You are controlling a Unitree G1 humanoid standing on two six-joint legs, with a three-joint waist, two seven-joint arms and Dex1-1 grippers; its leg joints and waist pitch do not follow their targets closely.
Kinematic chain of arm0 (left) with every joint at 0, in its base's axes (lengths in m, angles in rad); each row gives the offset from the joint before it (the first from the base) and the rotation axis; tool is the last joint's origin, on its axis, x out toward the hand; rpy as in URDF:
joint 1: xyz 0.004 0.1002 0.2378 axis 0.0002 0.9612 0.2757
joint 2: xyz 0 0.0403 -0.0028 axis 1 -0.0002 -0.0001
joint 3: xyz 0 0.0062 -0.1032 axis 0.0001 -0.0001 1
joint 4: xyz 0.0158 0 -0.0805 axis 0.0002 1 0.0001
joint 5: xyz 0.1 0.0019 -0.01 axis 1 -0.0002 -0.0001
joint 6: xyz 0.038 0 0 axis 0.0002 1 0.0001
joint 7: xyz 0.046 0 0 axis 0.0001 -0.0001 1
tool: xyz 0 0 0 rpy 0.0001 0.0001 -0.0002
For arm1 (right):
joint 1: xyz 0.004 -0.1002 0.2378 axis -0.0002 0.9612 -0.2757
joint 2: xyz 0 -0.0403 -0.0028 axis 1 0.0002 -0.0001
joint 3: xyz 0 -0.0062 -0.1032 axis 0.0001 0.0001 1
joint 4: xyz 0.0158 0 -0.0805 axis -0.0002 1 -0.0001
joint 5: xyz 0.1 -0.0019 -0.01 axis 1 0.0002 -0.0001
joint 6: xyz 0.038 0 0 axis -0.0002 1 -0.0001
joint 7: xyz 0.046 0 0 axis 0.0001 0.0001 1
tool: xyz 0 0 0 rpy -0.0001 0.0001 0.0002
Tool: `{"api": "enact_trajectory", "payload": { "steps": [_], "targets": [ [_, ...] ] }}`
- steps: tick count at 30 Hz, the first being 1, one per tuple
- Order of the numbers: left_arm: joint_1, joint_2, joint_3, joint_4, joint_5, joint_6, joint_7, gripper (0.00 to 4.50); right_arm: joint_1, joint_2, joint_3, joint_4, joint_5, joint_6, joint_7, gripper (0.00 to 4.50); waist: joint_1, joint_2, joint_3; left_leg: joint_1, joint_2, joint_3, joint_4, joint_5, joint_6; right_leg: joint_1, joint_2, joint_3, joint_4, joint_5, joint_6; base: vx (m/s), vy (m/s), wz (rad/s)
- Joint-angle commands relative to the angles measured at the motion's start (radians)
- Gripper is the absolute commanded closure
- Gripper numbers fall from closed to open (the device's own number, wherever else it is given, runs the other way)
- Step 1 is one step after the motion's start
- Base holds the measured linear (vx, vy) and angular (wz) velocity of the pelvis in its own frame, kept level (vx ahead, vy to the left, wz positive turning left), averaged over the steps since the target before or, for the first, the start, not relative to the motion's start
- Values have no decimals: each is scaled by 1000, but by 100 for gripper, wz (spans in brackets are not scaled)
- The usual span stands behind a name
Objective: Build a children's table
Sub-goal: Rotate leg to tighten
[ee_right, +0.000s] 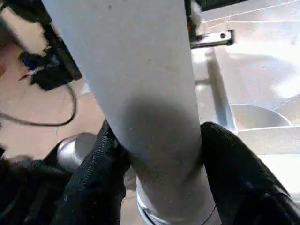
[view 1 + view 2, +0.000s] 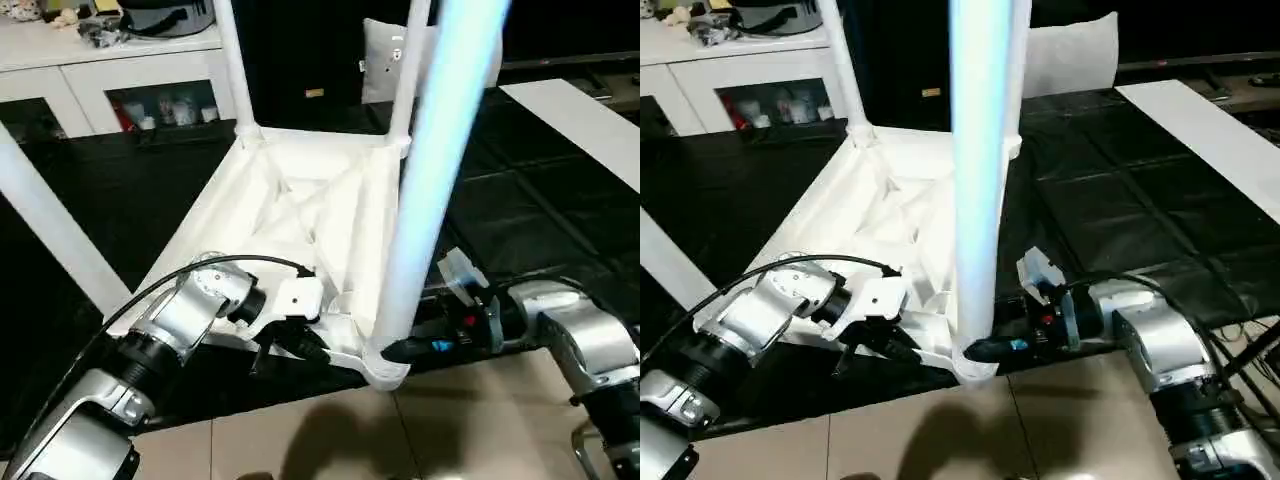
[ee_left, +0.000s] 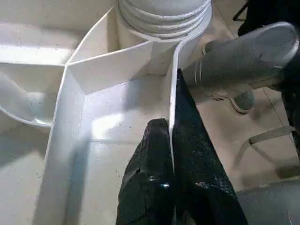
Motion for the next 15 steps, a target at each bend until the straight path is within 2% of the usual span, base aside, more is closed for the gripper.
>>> {"api": "enact_trajectory", "payload": {
  "steps": [1,3,6,7,8,9,10,11,12,13,14,15],
  "targets": [
    [13,-45,-37,-33,-39,10,-14,450,-18,23,-15,-14,16,19,-54,242,-6,-25,-57,-6,48,-11,-81,-164,68,59,-62,55,-87,-531,-72,0,0,0],
    [13,-45,-37,-33,-39,10,-14,450,-18,23,-15,-14,16,19,-54,242,-13,-26,-55,-7,46,-12,-81,-180,64,58,-61,52,-93,-561,-54,0,0,0],
    [15,-50,-31,-36,-40,30,0,450,-17,39,-22,-14,6,18,-90,244,-21,-27,-55,-7,45,-13,-81,-188,66,56,-60,50,-95,-567,-47,0,0,0],
    [11,-109,13,-25,-40,110,123,450,-37,143,-61,14,-45,51,-319,245,-25,-18,-55,-7,45,-14,-81,-185,63,55,-60,51,-93,-557,-53,0,0,0],
    [8,-148,42,-18,-39,160,202,450,-50,209,-85,33,-78,74,-464,246,-34,-19,-52,-9,46,-11,-82,-186,52,52,-56,52,-93,-551,-58,0,0,0],
    [2,-198,75,-7,-41,216,295,450,-66,289,-118,62,-106,98,-630,246,-59,-25,-50,-12,34,-17,-76,-209,10,56,-54,31,-103,-611,-30,0,0,0],
    [-7,-243,103,4,-36,259,378,450,-80,356,-144,97,-127,97,-766,246,-70,-24,-49,-14,29,-18,-73,-222,2,56,-55,22,-107,-637,-15,0,0,0],
    [-14,-268,117,14,-32,278,425,450,-87,393,-160,122,-128,89,-832,247,-97,-19,-48,-19,28,-25,-70,-249,-10,58,-56,8,-117,-671,13,0,0,0],
    [-19,-287,128,21,-28,289,459,450,-93,416,-163,142,-133,75,-877,248,-110,-15,-50,-13,27,-28,-66,-272,-9,57,-56,-1,-124,-679,24,0,0,0],
    [-23,-299,137,28,-28,293,482,450,-98,426,-160,154,-147,63,-906,248,-140,0,-56,-16,37,-35,-71,-310,15,70,-61,-10,-128,-621,30,0,0,0],
    [-23,-299,137,28,-28,293,482,450,-98,426,-160,154,-147,63,-906,248,-140,0,-56,-16,37,-35,-71,-310,15,70,-61,-10,-128,-621,30,0,0,0],
    [-28,-315,151,39,-30,295,514,450,-104,438,-158,169,-150,51,-924,248,-160,-2,-61,-30,45,-38,-78,-295,37,76,-64,0,-117,-511,-9,0,0,0]
  ]
}}
